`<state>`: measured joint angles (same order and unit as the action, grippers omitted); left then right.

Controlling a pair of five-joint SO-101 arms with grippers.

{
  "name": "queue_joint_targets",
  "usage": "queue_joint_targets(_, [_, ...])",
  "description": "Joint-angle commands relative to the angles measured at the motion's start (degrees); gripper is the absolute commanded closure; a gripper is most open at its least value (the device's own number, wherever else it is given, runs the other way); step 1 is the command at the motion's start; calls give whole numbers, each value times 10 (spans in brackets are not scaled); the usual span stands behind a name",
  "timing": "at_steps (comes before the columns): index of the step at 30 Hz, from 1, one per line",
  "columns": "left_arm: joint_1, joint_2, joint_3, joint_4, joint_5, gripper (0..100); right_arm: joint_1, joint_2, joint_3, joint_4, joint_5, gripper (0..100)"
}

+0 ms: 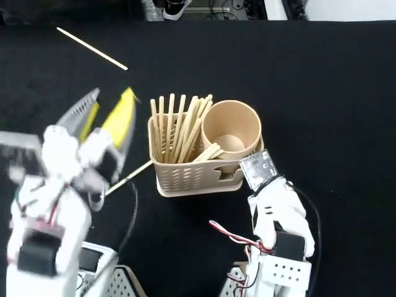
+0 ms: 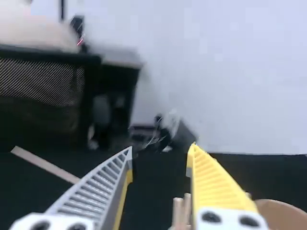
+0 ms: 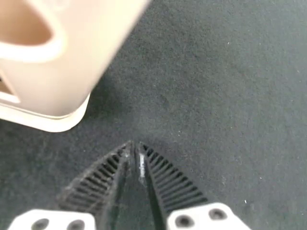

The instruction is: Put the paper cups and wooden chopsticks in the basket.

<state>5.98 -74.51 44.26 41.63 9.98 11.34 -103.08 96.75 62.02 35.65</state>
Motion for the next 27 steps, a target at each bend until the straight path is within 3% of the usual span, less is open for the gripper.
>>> queue_joint_targets(1, [-83, 235, -128, 12, 33, 812, -4, -24, -1, 1, 4, 986])
queue_joint_targets(5, [-119, 451, -259, 5, 47, 812, -4, -24, -1, 1, 4, 986])
queue_joint_targets(9, [-126, 657, -432, 53, 47, 812, -5, -24, -1, 1, 4, 986])
queue_joint_targets(19, [-124, 1153, -973, 215, 107, 812, -5, -24, -1, 2, 4, 986])
queue_joint_targets(27, [-123, 1444, -1382, 249, 130, 812, -4, -24, -1, 1, 4, 986])
